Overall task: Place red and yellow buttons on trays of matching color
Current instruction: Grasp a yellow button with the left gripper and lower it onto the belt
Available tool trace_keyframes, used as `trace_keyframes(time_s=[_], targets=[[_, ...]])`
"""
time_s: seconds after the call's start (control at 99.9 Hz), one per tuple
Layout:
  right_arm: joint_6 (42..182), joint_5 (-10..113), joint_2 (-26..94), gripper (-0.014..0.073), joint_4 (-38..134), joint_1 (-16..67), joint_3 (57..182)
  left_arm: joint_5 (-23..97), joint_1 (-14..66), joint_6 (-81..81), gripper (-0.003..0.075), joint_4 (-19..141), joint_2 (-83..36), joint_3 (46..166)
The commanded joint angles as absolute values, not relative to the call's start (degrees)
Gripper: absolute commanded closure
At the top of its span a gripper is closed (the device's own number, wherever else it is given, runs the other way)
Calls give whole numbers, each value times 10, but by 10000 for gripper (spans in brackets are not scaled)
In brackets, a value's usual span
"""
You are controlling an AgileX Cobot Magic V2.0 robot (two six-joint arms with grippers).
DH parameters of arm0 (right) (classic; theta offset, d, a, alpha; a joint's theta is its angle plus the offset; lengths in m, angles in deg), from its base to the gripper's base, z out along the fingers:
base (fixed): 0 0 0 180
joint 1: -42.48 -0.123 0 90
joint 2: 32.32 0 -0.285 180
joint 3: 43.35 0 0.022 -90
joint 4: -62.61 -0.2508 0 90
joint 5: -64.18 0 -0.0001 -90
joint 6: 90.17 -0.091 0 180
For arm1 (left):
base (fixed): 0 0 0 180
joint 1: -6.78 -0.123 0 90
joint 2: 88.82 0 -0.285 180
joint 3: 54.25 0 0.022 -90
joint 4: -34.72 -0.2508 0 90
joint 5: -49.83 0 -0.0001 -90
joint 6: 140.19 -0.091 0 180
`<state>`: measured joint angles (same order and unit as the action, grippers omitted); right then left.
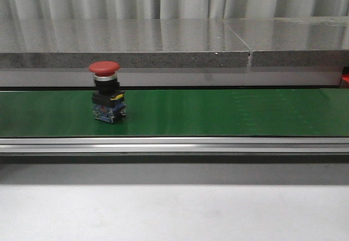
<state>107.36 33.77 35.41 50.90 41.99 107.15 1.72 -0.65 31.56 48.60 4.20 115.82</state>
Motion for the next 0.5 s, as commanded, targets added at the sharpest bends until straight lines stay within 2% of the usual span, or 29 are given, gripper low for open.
trace_keyframes(time_s=[0.0,0.49], targets=[[1078,370,343,662,509,420,1086,56,-3,316,739,495,19,1162],[1078,370,343,662,509,420,1086,81,-3,316,739,491,21,1137]])
